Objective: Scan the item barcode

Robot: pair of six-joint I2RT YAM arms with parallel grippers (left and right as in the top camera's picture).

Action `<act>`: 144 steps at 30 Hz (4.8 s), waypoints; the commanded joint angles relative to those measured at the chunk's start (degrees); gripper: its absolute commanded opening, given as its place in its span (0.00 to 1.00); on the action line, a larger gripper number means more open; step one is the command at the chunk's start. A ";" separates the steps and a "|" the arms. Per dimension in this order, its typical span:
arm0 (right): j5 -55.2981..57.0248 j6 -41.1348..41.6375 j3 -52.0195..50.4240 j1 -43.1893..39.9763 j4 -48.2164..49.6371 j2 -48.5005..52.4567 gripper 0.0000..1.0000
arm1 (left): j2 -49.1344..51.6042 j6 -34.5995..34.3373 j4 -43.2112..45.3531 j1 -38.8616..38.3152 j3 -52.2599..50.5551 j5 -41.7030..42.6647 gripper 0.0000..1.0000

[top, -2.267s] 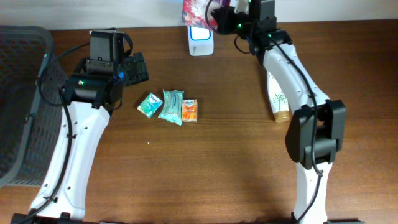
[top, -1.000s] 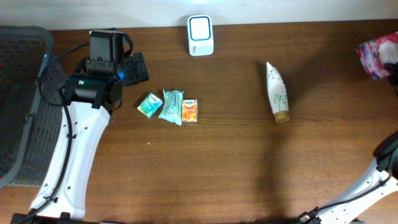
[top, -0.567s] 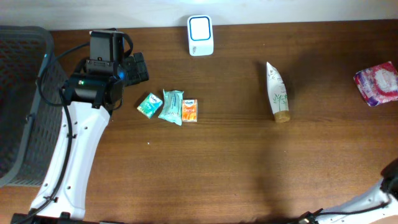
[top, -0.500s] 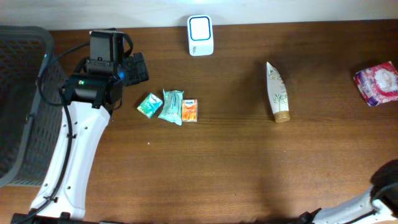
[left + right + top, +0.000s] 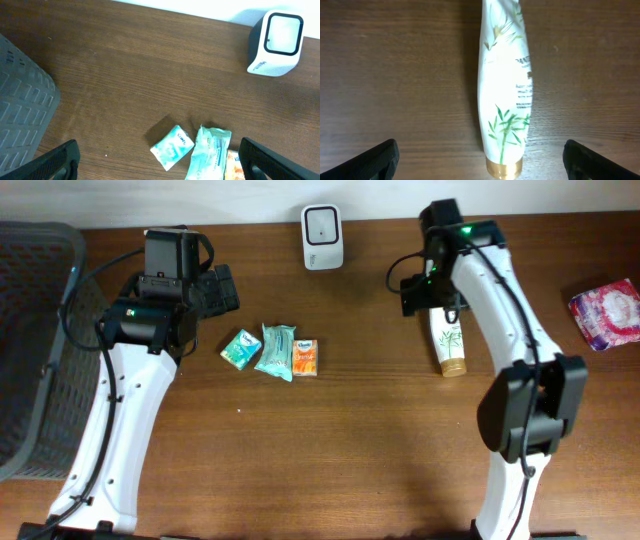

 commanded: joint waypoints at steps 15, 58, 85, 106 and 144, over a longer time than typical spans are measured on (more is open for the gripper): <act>-3.10 1.77 -0.42 0.44 2.19 8.46 0.99 | -0.35 0.70 0.09 0.15 -0.02 -0.63 0.99; -77.90 -21.73 6.64 -2.14 -0.87 8.11 0.11 | -0.35 0.70 0.09 0.15 -0.02 -0.63 0.99; -58.16 -8.39 6.64 3.13 11.50 8.13 0.04 | -0.35 0.70 0.09 0.15 -0.02 -0.63 0.99; -9.49 10.01 -0.66 11.47 -0.81 8.22 0.38 | -0.35 0.70 0.09 0.15 -0.02 -0.63 0.99; -13.31 4.35 10.58 10.64 52.92 10.27 0.04 | -0.35 0.70 0.09 0.15 -0.02 -0.63 0.99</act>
